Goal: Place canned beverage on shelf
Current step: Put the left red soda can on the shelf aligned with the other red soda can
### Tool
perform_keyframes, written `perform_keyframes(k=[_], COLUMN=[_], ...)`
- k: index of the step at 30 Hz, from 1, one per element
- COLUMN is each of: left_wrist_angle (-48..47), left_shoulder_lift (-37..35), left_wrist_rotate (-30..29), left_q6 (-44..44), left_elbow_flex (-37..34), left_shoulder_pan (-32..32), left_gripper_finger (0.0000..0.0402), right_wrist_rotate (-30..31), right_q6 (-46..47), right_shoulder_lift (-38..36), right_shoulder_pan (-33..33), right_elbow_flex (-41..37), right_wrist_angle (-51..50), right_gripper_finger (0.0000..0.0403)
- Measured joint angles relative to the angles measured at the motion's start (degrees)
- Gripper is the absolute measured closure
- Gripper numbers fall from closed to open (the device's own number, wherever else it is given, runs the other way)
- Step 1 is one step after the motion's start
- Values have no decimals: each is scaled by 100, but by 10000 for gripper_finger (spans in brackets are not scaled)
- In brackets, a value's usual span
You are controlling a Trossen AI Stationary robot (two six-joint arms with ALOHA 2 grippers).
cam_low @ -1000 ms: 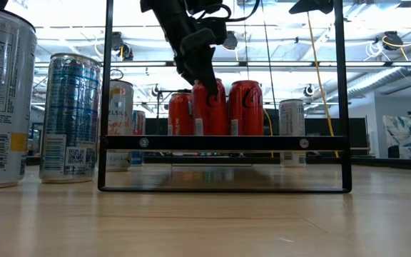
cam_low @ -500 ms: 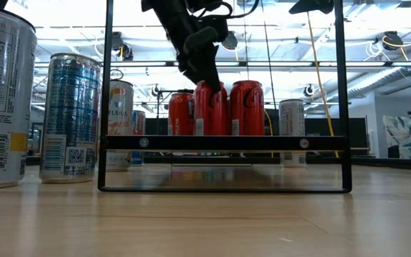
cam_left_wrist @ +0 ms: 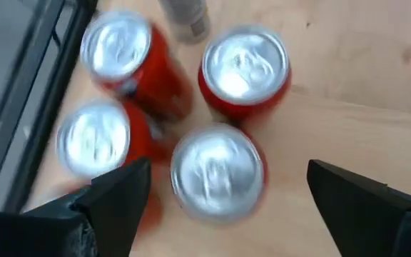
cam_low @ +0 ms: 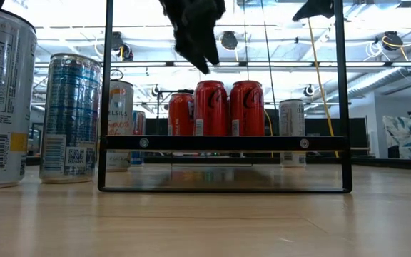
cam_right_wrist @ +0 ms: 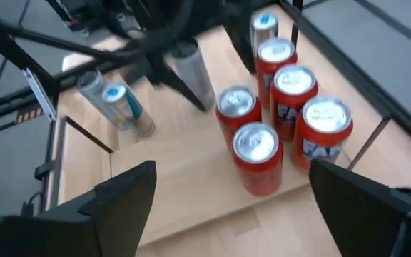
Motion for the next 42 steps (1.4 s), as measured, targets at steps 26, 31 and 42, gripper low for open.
perform_keyframes(k=[26, 31, 42], left_wrist_angle=[283, 374, 441], left_shoulder_lift=[-347, -346, -346], left_wrist_rotate=[38, -63, -84], left_q6=[-705, -430, -231], left_elbow_flex=[-1276, -1276, -1276], left_shoulder_pan=[-69, -58, -63], left_gripper_finger=[228, 252, 261], right_wrist_rotate=[-303, -298, -296], right_q6=[110, 0, -2], right_shoulder_lift=[4, 4, 4], right_shoulder_pan=[2, 2, 2], right_elbow_flex=[-2474, -2474, -2474], right_wrist_angle=[2153, 2154, 2155], right_gripper_finger=[295, 302, 302])
